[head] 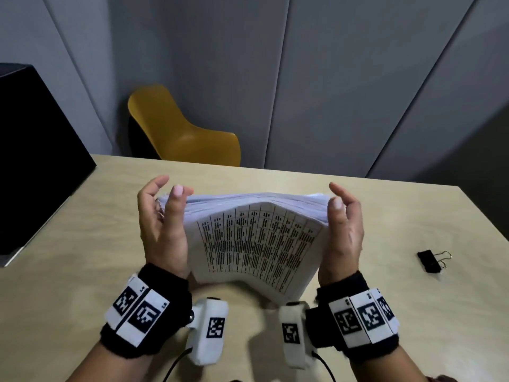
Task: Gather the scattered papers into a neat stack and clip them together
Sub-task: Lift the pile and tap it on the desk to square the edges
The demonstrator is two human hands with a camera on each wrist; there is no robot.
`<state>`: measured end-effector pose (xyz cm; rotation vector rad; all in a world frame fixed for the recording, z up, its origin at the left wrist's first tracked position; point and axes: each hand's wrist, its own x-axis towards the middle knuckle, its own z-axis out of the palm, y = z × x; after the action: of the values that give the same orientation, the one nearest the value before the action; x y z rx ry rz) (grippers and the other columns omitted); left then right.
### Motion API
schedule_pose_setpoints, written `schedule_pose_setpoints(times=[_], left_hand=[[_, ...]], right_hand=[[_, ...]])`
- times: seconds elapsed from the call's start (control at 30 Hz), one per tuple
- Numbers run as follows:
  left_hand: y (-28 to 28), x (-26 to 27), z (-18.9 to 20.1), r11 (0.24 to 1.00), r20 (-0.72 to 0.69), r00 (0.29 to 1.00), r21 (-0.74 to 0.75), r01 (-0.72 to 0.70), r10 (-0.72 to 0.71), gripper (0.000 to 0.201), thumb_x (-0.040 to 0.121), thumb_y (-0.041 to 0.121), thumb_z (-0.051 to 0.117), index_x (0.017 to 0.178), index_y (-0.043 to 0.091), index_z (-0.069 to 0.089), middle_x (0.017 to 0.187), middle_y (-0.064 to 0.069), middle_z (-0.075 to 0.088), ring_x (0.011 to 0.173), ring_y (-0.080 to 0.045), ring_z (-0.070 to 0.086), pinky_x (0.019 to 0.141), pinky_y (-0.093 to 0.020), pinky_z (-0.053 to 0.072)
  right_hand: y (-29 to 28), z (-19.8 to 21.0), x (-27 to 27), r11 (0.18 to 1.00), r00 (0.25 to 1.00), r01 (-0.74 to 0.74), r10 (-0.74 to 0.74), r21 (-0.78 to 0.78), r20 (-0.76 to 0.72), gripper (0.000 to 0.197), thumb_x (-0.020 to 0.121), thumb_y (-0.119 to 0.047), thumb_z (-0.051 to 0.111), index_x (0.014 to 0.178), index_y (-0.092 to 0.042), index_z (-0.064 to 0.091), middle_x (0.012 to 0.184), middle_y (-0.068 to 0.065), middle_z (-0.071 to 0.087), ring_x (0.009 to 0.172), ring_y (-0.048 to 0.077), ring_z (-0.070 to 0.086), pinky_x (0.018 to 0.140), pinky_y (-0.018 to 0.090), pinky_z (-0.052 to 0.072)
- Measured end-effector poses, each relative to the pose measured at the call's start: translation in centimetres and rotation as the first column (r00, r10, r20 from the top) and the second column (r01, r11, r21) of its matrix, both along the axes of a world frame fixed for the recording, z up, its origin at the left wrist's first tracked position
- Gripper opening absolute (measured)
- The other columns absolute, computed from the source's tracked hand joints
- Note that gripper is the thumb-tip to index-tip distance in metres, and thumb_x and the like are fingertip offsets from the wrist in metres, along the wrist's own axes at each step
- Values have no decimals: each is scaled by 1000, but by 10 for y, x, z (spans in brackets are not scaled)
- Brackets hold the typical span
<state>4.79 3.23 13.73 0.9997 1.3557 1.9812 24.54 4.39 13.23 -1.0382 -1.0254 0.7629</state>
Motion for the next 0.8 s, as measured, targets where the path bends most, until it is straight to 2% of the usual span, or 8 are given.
schedule_pose_setpoints(times=[0.07, 0.17, 0.27, 0.4, 0.47, 0.53, 0.67, 0.8], left_hand=[[4, 3, 4, 999, 59, 997, -22, -47, 49, 49, 66, 57, 58, 103, 25, 51, 90, -4, 69, 89, -20, 63, 92, -42, 47], [6, 4, 5, 998, 103, 993, -43, -47, 51, 39, 65, 47, 63, 96, 25, 55, 86, -2, 70, 82, -15, 64, 80, -30, 50], [7, -1, 3, 997, 135, 990, -64, -34, 42, 22, 71, 35, 61, 89, 25, 56, 75, 3, 71, 80, -15, 63, 75, -25, 47], [7, -1, 6, 997, 152, 987, -71, -44, 55, 19, 71, 29, 60, 88, 22, 57, 69, 7, 73, 83, -16, 65, 78, -25, 49], [6, 1, 7, 997, 179, 983, -64, -31, 42, 21, 71, 26, 60, 91, 19, 57, 70, 5, 72, 79, -12, 66, 74, -23, 50], [6, 3, 8, 998, 208, 977, -50, -28, 38, 25, 71, 25, 59, 94, 17, 56, 76, 2, 71, 76, -10, 66, 73, -22, 49], [3, 4, 10, 999, 228, 974, -39, -2, 11, 31, 70, 24, 61, 100, 23, 52, 94, -9, 68, 87, -14, 62, 80, -25, 47], [5, 4, 10, 998, 271, 962, -51, 36, -20, 32, 68, 16, 57, 100, 16, 54, 91, -9, 69, 79, -11, 63, 76, -24, 48]], right_hand=[[3, 8, -4, 998, 998, 57, -58, -31, -27, 52, 62, -63, 50, 98, -27, 59, 88, -13, 58, 85, 0, 55, 76, 15, 43], [7, 10, -6, 984, 991, 78, -94, -157, -98, 30, 57, -58, 61, 68, -29, 63, 69, -13, 60, 73, 10, 56, 71, 30, 48], [11, 9, -3, 978, 984, 78, -106, -191, -141, 24, 63, -43, 66, 51, -23, 59, 51, -14, 52, 61, 12, 49, 62, 28, 41], [12, 15, -10, 976, 977, 115, -145, -186, -154, 27, 64, -44, 68, 55, -21, 59, 53, -14, 53, 62, 10, 49, 64, 26, 41], [13, 16, -12, 973, 973, 121, -156, -196, -172, 20, 64, -37, 68, 54, -22, 59, 51, -15, 54, 63, 10, 49, 66, 27, 41], [13, 17, -12, 971, 971, 135, -169, -196, -171, 12, 64, -32, 65, 57, -23, 61, 58, -14, 56, 68, 11, 50, 70, 29, 41], [11, 20, -13, 978, 973, 94, -130, -187, -191, 10, 66, -32, 64, 72, -25, 62, 78, -1, 56, 75, 15, 50, 69, 29, 42], [10, 21, -14, 978, 977, 73, -109, -195, -181, 7, 66, -27, 62, 73, -25, 63, 80, 2, 56, 76, 18, 50, 67, 29, 42]])
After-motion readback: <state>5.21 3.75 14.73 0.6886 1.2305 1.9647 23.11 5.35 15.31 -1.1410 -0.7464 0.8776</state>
